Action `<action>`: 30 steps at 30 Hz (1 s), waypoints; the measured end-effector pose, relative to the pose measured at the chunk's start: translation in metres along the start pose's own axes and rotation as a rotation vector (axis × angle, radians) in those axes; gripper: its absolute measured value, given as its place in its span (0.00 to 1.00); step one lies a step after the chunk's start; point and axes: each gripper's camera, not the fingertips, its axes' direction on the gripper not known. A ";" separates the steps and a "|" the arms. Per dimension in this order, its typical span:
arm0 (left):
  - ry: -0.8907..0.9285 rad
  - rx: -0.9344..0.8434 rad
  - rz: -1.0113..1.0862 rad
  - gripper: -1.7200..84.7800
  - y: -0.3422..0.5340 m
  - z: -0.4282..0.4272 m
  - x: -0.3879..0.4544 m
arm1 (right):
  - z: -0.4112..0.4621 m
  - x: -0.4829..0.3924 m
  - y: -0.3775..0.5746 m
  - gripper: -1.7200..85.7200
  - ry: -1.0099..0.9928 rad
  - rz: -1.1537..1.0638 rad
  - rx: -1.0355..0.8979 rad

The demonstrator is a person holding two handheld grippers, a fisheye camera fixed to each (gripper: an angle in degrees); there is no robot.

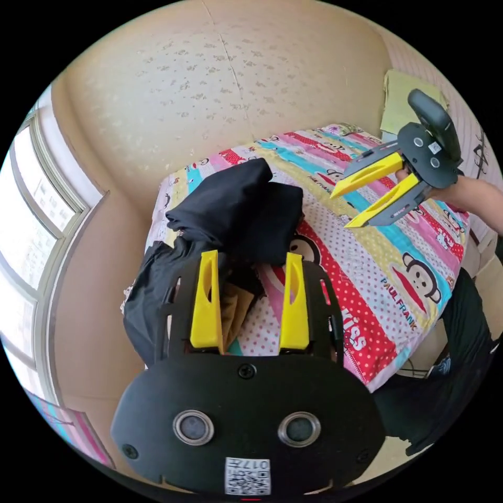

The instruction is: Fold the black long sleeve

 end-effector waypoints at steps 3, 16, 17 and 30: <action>-0.101 0.035 -0.025 0.19 -0.043 0.005 -0.010 | 0.030 0.030 -0.028 0.17 0.020 0.045 0.008; -0.058 -0.169 -0.148 0.21 -0.014 0.053 -0.136 | 0.174 0.011 -0.108 0.18 -0.254 -0.031 0.161; 0.026 -0.078 -0.269 0.20 0.004 0.048 -0.151 | 0.198 0.002 -0.113 0.17 -0.219 -0.009 0.105; -0.017 -0.087 -0.082 0.07 -0.005 -0.047 -0.099 | 0.106 -0.014 -0.020 0.06 -0.302 -0.092 0.159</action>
